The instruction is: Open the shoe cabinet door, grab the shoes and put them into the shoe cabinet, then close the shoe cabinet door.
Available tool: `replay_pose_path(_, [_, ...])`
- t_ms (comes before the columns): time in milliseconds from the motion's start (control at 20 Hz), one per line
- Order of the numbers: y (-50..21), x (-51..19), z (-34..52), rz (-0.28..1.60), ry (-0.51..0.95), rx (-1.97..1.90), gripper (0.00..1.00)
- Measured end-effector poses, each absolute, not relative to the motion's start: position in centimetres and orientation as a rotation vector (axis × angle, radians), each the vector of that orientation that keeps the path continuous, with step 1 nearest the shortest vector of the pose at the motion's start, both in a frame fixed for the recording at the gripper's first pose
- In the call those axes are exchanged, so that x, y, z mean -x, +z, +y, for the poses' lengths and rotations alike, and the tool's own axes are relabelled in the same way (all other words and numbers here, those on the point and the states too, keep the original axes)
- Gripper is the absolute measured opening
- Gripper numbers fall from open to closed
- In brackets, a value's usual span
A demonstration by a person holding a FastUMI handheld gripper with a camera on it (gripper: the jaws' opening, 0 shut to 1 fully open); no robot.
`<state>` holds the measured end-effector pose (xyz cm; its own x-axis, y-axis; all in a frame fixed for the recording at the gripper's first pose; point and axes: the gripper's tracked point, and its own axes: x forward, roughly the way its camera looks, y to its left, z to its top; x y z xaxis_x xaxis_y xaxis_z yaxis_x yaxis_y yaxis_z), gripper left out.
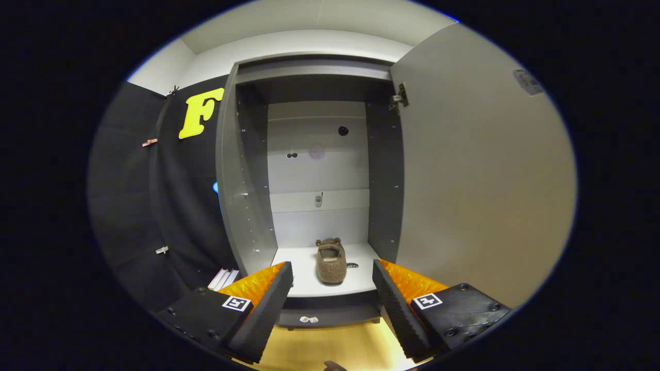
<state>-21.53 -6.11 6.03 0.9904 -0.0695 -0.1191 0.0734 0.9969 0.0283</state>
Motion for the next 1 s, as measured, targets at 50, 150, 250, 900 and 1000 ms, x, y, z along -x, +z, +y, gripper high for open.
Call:
replay_pose_path(50, [6.3, 23.2, -6.4, 0.116, -0.055, -0.038, 0.98])
replay_pose_path(150, [6.8, 26.3, -7.3, 0.108, -0.027, -0.054, 0.98])
replay_pose_path(250, [7.1, 29.3, -8.8, 0.11, -0.008, -0.067, 0.98])
replay_pose_path(900, [8.3, 40.5, -21.9, 0.1, 0.034, -0.068, 0.97])
replay_pose_path(1000, [8.3, 40.5, -24.5, 0.098, 0.014, -0.076, 0.97])
